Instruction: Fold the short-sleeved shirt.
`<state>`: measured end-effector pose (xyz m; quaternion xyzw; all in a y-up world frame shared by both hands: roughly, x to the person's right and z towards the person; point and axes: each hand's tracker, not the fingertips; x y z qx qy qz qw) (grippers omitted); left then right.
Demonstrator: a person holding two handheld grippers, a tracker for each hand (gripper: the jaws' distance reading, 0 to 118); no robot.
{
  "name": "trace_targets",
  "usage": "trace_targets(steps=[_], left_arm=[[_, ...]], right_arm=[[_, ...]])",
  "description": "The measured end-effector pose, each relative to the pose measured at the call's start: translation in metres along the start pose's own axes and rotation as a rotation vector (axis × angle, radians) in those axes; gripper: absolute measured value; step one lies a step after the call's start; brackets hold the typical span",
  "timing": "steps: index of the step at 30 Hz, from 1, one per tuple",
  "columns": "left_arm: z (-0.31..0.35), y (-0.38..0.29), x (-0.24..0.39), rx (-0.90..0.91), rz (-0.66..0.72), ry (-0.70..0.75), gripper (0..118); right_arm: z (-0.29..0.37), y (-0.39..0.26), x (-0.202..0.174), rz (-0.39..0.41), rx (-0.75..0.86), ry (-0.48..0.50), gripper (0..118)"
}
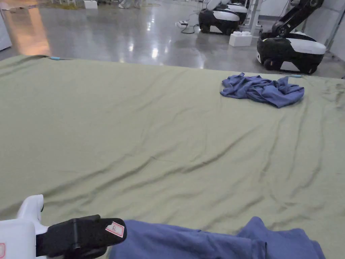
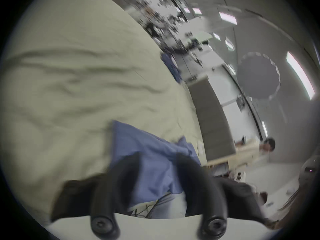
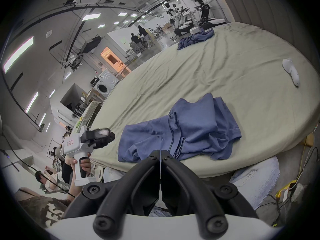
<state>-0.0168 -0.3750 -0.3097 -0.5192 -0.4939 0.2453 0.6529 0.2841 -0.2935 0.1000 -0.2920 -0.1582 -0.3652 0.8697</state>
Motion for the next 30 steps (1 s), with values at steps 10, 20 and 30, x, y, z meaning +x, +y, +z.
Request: trace_targets(steps=[10,20,30], left_arm=[[-0.085,-0.005,-0.022,-0.252,0.058,-0.279,117],[-0.101,-0.011,-0.034,-0.39,0.313,-0.177,18],[-0.018,0.0,-0.028,-0.229,0.296,-0.168,17]], right_arm=[[-0.01,0.005,-0.014,0.013,-0.037,0.014,3],[-0.013,0.008,-0.015,0.01,-0.04,0.013,3],[0.003,0.008,-0.007,-0.012,-0.005,-0.019,3]])
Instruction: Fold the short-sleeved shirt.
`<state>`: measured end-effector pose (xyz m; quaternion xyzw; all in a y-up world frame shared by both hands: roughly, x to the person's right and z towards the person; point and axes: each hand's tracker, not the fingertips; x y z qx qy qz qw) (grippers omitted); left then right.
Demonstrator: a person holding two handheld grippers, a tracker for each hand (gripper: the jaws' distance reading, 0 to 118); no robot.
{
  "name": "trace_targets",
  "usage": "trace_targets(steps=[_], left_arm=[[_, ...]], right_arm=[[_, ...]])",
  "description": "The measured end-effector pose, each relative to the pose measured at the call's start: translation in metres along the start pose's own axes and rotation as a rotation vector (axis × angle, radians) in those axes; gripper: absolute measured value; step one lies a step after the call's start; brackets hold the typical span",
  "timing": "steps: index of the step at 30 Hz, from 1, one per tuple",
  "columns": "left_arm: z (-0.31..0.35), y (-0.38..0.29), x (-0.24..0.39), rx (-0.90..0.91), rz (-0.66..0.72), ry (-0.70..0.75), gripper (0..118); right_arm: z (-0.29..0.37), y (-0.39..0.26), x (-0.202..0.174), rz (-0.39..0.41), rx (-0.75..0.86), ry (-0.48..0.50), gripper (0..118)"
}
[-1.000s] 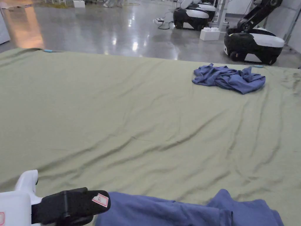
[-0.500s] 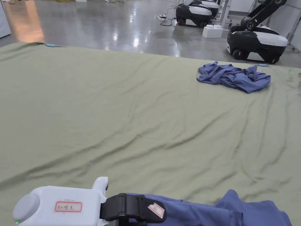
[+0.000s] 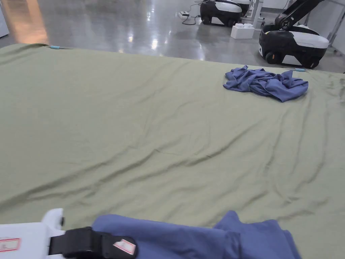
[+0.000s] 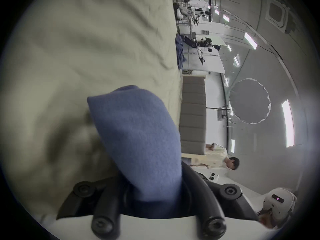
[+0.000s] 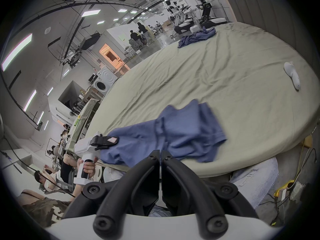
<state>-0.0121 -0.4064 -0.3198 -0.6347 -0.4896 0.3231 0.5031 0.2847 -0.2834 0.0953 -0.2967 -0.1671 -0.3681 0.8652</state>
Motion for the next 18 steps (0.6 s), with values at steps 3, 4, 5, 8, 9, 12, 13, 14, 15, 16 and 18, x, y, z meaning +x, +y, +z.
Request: trace_targets(steps=[3,4,5,8,9,12,13,14,15,16,18], left_arm=[[0.048,-0.001,0.018,0.136,-0.009,0.17,17],[0.058,-0.002,0.027,0.166,-0.033,0.234,17],[0.064,-0.006,0.039,0.186,-0.048,0.302,17],[0.06,-0.015,0.069,0.217,-0.075,0.371,17],[0.049,-0.017,0.078,0.203,-0.067,0.363,17],[-0.002,-0.025,0.102,0.154,-0.122,0.373,17],[-0.018,-0.024,0.106,0.13,-0.151,0.384,17],[-0.041,-0.026,0.112,0.108,-0.179,0.385,17],[-0.066,-0.025,0.117,0.048,-0.243,0.379,17],[-0.088,-0.024,0.118,0.013,-0.265,0.369,17],[-0.129,-0.022,0.117,-0.039,-0.268,0.402,17]], right_arm=[[-0.003,-0.001,0.004,-0.013,0.0,0.007,3],[-0.004,-0.001,0.005,-0.013,-0.003,0.007,3],[-0.006,-0.002,0.006,-0.013,-0.008,0.006,3],[-0.012,-0.003,0.009,-0.02,-0.022,0.019,3],[-0.014,-0.004,0.01,-0.026,-0.028,0.029,3],[-0.017,-0.005,0.012,-0.025,-0.043,0.042,3],[-0.017,-0.005,0.012,-0.021,-0.046,0.044,3],[-0.016,-0.005,0.013,-0.018,-0.047,0.044,3],[-0.014,-0.006,0.014,-0.017,-0.046,0.043,3],[-0.013,-0.006,0.016,-0.019,-0.044,0.042,3],[-0.009,-0.006,0.02,-0.034,-0.034,0.036,3]])
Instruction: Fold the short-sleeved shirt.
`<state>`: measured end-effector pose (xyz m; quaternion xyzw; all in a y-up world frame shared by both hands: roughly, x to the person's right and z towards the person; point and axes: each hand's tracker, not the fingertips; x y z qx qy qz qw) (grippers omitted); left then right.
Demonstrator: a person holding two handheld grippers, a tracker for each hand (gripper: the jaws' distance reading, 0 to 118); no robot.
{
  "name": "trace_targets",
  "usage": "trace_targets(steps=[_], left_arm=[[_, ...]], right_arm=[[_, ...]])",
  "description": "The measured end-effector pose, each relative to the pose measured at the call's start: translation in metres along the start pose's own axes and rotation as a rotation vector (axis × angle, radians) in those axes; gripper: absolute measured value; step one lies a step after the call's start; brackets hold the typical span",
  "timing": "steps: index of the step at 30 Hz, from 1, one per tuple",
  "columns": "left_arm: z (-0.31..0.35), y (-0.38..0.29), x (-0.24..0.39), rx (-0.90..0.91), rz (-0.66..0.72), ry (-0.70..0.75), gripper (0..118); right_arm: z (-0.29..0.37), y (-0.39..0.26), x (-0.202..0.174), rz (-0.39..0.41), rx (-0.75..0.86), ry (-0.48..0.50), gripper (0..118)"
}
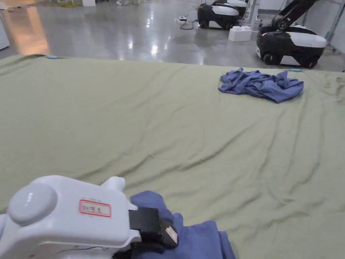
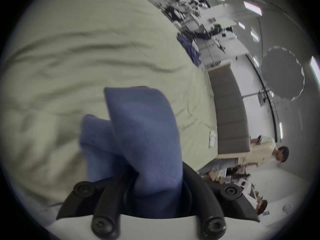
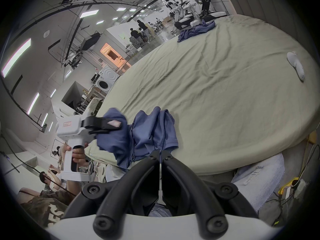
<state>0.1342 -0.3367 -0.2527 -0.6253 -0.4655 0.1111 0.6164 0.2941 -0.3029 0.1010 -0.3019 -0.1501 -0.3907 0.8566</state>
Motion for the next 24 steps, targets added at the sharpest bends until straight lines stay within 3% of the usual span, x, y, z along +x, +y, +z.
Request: trace_targets(steps=[4,5,7,8,13,15,16,17,19,21,24], left_arm=[[-0.062,-0.001,0.022,-0.125,-0.074,0.029,23],[-0.069,-0.003,0.026,-0.133,-0.073,0.023,33],[-0.065,-0.007,0.032,-0.121,-0.06,-0.038,88],[-0.06,-0.007,0.033,-0.119,-0.04,-0.148,101],[-0.02,0.002,0.025,-0.175,0.053,-0.343,102],[-0.011,0.002,0.017,-0.115,0.002,-0.318,101],[-0.009,0.001,0.014,-0.09,-0.023,-0.237,98],[-0.01,-0.001,0.011,-0.087,-0.028,-0.15,85],[-0.029,-0.008,0.006,-0.129,-0.024,-0.088,22],[-0.055,-0.015,-0.006,-0.25,0.017,-0.093,16],[-0.092,-0.024,-0.018,-0.255,0.04,-0.13,5]], right_arm=[[0.01,-0.001,0.007,-0.015,0.027,-0.037,3],[0.012,-0.002,0.009,-0.021,0.032,-0.045,3],[0.014,-0.002,0.012,-0.032,0.038,-0.052,3],[0.015,-0.002,0.014,-0.036,0.04,-0.052,3],[0.008,-0.001,0.015,-0.041,0.03,-0.047,3],[0.005,-0.003,0.015,-0.035,0.021,-0.034,3],[0.004,-0.003,0.014,-0.033,0.015,-0.026,3],[0.003,-0.004,0.014,-0.033,0.012,-0.02,3],[0.001,-0.005,0.014,-0.033,0.007,-0.008,3],[0.0,-0.006,0.015,-0.036,0.006,0.003,3],[-0.001,-0.007,0.016,-0.048,0.01,0.008,3]])
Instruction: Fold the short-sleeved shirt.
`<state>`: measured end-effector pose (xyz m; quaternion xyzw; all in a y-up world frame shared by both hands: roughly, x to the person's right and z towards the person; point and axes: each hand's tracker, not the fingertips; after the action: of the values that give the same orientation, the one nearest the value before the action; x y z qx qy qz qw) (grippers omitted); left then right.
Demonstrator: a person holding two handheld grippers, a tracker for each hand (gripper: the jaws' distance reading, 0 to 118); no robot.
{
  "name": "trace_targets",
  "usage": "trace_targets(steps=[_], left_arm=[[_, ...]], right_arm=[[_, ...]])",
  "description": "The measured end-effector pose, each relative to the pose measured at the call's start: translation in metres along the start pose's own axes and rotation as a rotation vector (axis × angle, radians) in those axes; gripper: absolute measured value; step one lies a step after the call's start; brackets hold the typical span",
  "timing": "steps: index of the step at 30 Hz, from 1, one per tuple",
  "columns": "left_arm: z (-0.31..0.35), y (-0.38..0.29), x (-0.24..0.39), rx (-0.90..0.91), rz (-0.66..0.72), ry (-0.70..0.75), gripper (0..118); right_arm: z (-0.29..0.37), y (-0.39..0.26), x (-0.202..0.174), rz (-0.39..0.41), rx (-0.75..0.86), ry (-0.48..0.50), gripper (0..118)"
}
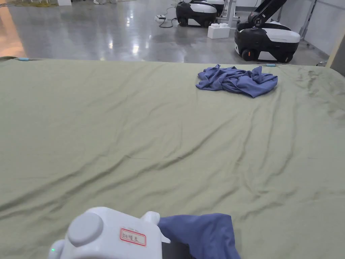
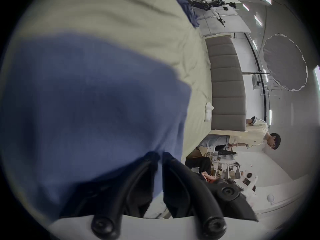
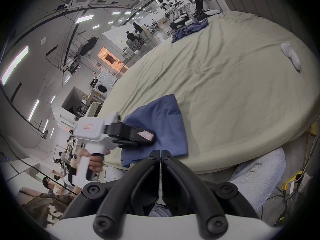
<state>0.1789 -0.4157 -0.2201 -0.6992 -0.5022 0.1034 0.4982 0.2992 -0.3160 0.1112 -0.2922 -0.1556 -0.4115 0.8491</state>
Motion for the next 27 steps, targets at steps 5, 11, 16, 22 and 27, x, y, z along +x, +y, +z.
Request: trace_targets(steps=[5,11,16,22,27], left_arm=[[-0.006,-0.001,0.006,0.04,-0.025,-0.051,2],[0.114,-0.051,0.007,0.275,-0.119,-0.379,2],[0.164,-0.067,-0.042,0.486,0.0,-0.248,2],[0.156,-0.069,-0.066,0.491,0.021,-0.234,3],[0.123,-0.04,-0.068,0.272,0.04,-0.292,92]], right_arm=[[-0.008,0.004,0.001,-0.013,-0.003,0.013,3],[-0.072,0.039,-0.01,-0.038,-0.021,0.275,3],[-0.16,0.063,-0.017,-0.058,-0.207,0.33,3],[-0.195,0.054,-0.004,-0.067,-0.346,0.207,3],[-0.195,0.057,0.003,-0.095,-0.359,0.216,3]])
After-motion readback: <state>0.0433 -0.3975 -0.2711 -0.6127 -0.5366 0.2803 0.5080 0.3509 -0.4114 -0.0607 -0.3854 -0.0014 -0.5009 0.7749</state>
